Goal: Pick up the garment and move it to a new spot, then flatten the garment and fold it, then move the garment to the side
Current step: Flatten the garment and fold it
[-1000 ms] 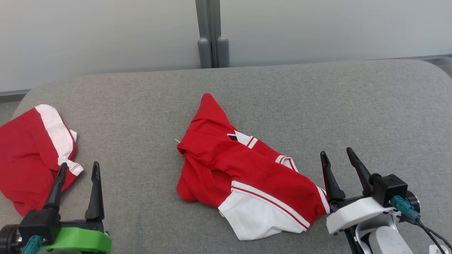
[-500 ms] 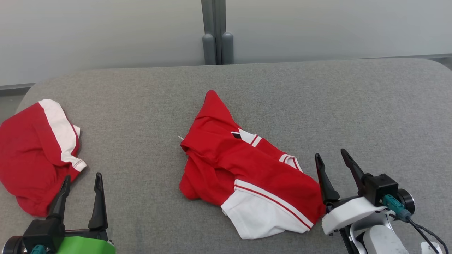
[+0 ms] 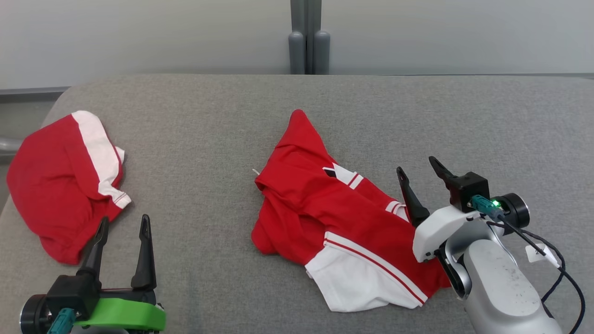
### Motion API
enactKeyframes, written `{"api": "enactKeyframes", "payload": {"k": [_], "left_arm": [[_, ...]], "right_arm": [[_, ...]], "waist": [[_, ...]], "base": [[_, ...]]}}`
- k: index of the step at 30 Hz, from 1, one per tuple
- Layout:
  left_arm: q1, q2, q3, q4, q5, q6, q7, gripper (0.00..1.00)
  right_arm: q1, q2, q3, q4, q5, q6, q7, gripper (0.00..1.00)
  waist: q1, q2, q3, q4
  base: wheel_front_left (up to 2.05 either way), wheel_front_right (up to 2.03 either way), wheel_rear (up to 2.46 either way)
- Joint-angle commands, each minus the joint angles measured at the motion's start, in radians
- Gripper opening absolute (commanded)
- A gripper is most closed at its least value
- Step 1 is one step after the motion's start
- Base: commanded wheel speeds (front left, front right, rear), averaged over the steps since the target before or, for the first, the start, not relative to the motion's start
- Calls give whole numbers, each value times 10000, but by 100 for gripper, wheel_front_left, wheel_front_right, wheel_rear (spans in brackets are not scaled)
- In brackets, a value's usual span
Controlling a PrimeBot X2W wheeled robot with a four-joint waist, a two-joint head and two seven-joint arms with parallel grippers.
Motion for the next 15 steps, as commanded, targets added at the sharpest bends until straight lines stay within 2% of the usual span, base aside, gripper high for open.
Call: {"api": "enactKeyframes", "payload": {"k": [1, 7, 15], "left_arm": [[-185, -25, 21, 30, 81, -29, -32, 100], [-261, -166, 60, 141, 76, -94, -32, 100], [-379, -255, 19, 214, 113, -101, -32, 100]], "right_arm": [[-172, -79, 14, 300, -46, -10, 52, 100], [-649, -276, 150, 1974, 66, -10, 500, 100], [-1059, -243, 506, 3583, 449, -10, 654, 100]], "waist": [[0, 0, 128, 262], [0, 0, 252, 587], [0, 0, 396, 693]], "base": [[0, 0, 0], [0, 0, 0], [0, 0, 0]]}}
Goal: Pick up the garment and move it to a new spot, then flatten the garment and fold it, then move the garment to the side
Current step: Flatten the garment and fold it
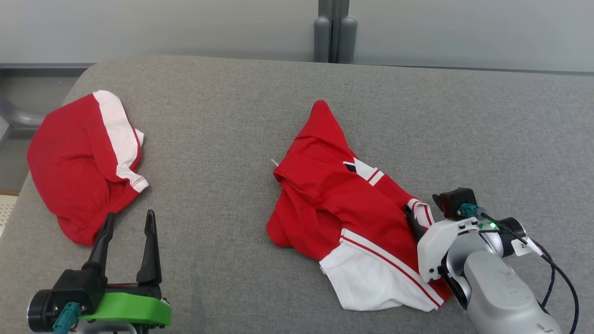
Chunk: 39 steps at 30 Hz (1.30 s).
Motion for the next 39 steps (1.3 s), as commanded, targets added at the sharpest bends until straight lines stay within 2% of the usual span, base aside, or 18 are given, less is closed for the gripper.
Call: {"api": "enactKeyframes", "payload": {"k": [1, 3, 4, 5, 6, 13, 23, 27, 28, 29, 30, 35, 39], "left_arm": [[-134, -21, -3, 5, 41, -19, -32, 100], [-182, -34, -49, 26, 36, -22, -32, 100], [-219, -30, -73, 34, 25, -23, -32, 100], [-242, -19, -86, 43, 12, -24, -32, 100], [-250, 3, -98, 56, -7, -24, -32, 100], [-181, 72, -121, 100, -72, -25, -32, 100], [-154, 108, -192, 118, -96, -26, -32, 100], [-169, 130, -179, 127, -118, -27, -32, 100], [-164, 140, -163, 136, -123, -27, -32, 100], [-156, 149, -148, 149, -127, -27, -32, 100], [-146, 143, -139, 154, -126, -27, -32, 100], [-55, 144, -59, 167, -65, -27, -33, 100], [11, 176, -2, 141, -13, -26, -33, 100]], "right_arm": [[-115, 24, 104, 234, 114, -10, 63, 100], [-213, 67, 248, 570, 226, -10, 158, 100], [-239, 114, 334, 732, 319, -10, 190, 69], [-277, 139, 405, 818, 406, -10, 156, 18], [-331, 167, 487, 900, 545, -10, 91, 0], [-937, -245, 588, 1136, 973, -15, -447, 0], [-2088, -1912, -427, 1649, 990, -15, -855, 0], [-2330, -2269, -857, 1965, 734, -13, -991, 0], [-2366, -2275, -899, 1999, 666, -13, -1037, 25], [-2411, -2262, -954, 2009, 582, -13, -1092, 91], [-2435, -2235, -1013, 2009, 535, -13, -1142, 100], [-2348, -2036, -1495, 1508, 91, -13, -1336, 100], [-1744, -1607, -1818, -5, -278, -13, -1333, 100]], "waist": [[0, 0, 31, -5], [0, 0, 49, -15], [0, 0, 52, -22], [0, 0, 51, -27], [0, 0, 46, -38], [0, 0, -57, -165], [0, 0, -83, -212], [0, 0, -67, -193], [0, 0, -65, -200], [0, 0, -64, -216], [0, 0, -72, -231], [0, 0, -226, -389], [0, 0, -342, -571]], "base": [[0, 0, 0], [0, 0, 0], [0, 0, 0], [0, 0, 0], [0, 0, 0], [0, 0, 0], [0, 0, 0], [0, 0, 0], [0, 0, 0], [0, 0, 0], [0, 0, 0], [0, 0, 0], [0, 0, 0]]}}
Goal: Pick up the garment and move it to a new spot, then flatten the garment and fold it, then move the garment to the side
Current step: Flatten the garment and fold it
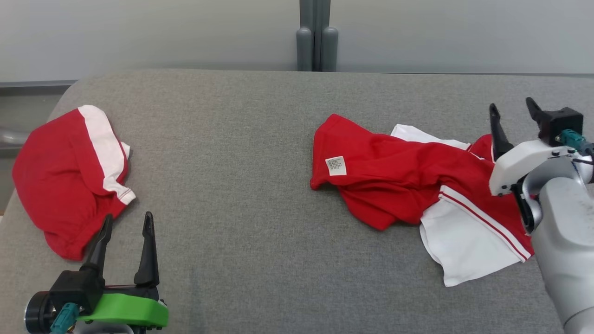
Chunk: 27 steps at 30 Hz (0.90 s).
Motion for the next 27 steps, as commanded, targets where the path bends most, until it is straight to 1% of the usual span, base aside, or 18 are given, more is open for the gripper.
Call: {"api": "enactKeyframes", "payload": {"k": [1, 6, 10, 16, 22, 27], "left_arm": [[54, 66, 48, -4, 65, -20, -33, 100], [102, 70, 127, -28, 63, -20, -31, 100], [141, 38, 162, -33, 81, -9, -31, 100], [145, 48, 191, 42, 80, -10, -33, 100], [84, 46, 100, 139, 58, -8, -31, 100], [-472, 278, -319, 437, -43, -8, -33, 100]], "right_arm": [[450, 157, -37, -463, -115, -17, -23, 100], [1703, 919, -24, -2578, -226, -17, -27, 100], [2835, 1353, 115, -3988, -234, -17, -29, 100], [4446, 1813, 196, -5646, -115, -17, -30, 100], [5378, 2072, 286, -6698, -43, -17, -30, 100], [5554, 2140, 275, -6975, 23, -17, -31, 100]], "waist": [[0, 0, -78, -130], [0, 0, -101, -377], [0, 0, -108, -533], [0, 0, -145, -690], [0, 0, -70, -877], [0, 0, 70, -1037]], "base": [[0, 0, 0], [0, 0, 0], [0, 0, 0], [0, 0, 0], [0, 0, 0], [0, 0, 0]]}}
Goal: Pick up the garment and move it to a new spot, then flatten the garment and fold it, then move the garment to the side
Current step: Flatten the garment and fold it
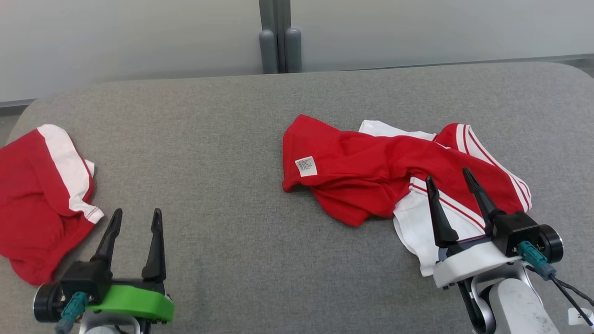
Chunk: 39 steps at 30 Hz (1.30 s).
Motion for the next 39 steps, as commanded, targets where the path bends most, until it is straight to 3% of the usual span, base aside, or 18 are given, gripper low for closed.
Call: {"api": "enactKeyframes", "payload": {"k": [1, 22, 35, 36, 37, 39], "left_arm": [[-364, 176, -160, 97, -61, 7, -33, 100], [-3634, 1230, -4558, 2838, -1054, 10, -20, 100], [-4711, 1516, -5542, 4289, -1790, 12, -20, 100], [-4765, 1512, -5567, 4361, -1826, 12, -20, 96], [-4845, 1500, -5577, 4476, -1903, 12, -20, 48], [-4952, 1475, -5594, 4645, -1975, 12, -20, 0]], "right_arm": [[66, 6, 33, -41, 23, -17, -29, 100], [-610, 41, 123, -281, 392, -17, -29, 100], [-789, 42, 106, -430, 507, -17, -30, 100], [-803, 42, 105, -438, 513, -17, -30, 100], [-819, 42, 103, -453, 516, -17, -30, 100], [-840, 43, 99, -471, 518, -17, -30, 100]], "waist": [[0, 0, 91, -112], [0, 0, 1596, -1880], [0, 0, 2099, -2416], [0, 0, 2117, -2431], [0, 0, 2143, -2444], [0, 0, 2175, -2458]], "base": [[0, 0, 0], [0, 0, 0], [0, 0, 0], [0, 0, 0], [0, 0, 0], [0, 0, 0]]}}
